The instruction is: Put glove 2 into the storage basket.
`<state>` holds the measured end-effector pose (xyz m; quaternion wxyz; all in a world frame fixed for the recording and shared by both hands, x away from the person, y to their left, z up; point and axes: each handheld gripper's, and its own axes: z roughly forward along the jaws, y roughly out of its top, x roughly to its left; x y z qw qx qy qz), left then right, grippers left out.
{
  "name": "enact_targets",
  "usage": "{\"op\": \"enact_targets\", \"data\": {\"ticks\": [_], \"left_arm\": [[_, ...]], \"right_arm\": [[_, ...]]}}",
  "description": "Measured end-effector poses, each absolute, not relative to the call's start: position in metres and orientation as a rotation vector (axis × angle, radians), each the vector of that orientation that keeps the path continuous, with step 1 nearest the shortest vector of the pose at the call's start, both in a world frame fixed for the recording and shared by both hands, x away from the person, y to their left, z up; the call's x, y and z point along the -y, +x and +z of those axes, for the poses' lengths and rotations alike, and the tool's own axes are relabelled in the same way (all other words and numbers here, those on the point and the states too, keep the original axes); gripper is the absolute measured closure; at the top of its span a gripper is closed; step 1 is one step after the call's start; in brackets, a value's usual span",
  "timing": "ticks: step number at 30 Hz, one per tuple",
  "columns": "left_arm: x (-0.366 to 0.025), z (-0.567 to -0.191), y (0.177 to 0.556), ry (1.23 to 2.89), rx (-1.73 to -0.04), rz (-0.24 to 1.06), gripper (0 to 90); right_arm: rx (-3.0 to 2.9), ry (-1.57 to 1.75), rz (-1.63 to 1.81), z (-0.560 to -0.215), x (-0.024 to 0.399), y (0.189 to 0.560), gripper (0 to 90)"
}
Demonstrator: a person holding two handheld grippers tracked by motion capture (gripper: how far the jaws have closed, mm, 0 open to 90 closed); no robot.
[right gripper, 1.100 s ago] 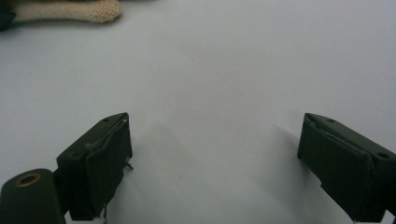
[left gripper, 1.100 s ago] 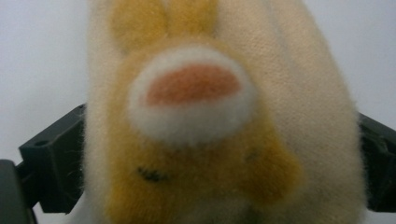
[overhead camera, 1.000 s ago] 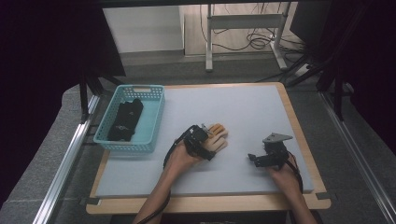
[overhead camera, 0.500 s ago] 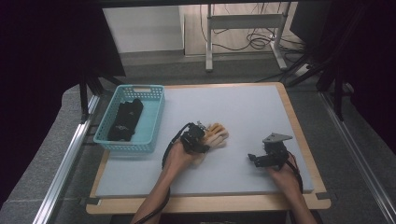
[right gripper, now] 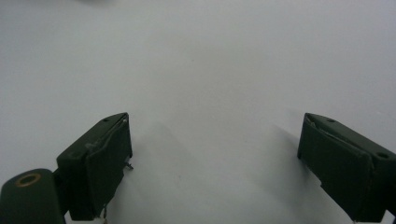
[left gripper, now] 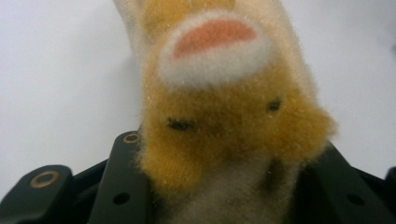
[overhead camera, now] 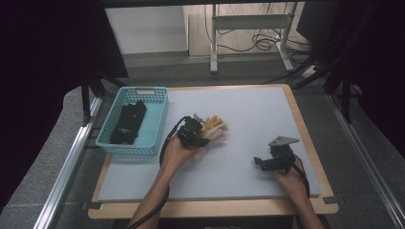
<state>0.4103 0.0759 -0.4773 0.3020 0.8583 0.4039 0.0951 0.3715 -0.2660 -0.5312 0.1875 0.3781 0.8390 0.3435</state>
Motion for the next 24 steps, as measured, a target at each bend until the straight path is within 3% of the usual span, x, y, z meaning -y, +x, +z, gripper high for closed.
{"op": "enact_targets", "data": {"ticks": [11,24], "left_arm": [[-0.123,-0.436,0.421,2.218,-1.199,0.344,57.1],[-0.205,-0.410,0.431,2.080,-1.443,0.429,56.3]], "right_arm": [[-2.361,1.064,0.967,-0.531,0.266,0.371,9.6],[-2.361,1.062,0.967,-0.531,0.266,0.372,9.6]]}}
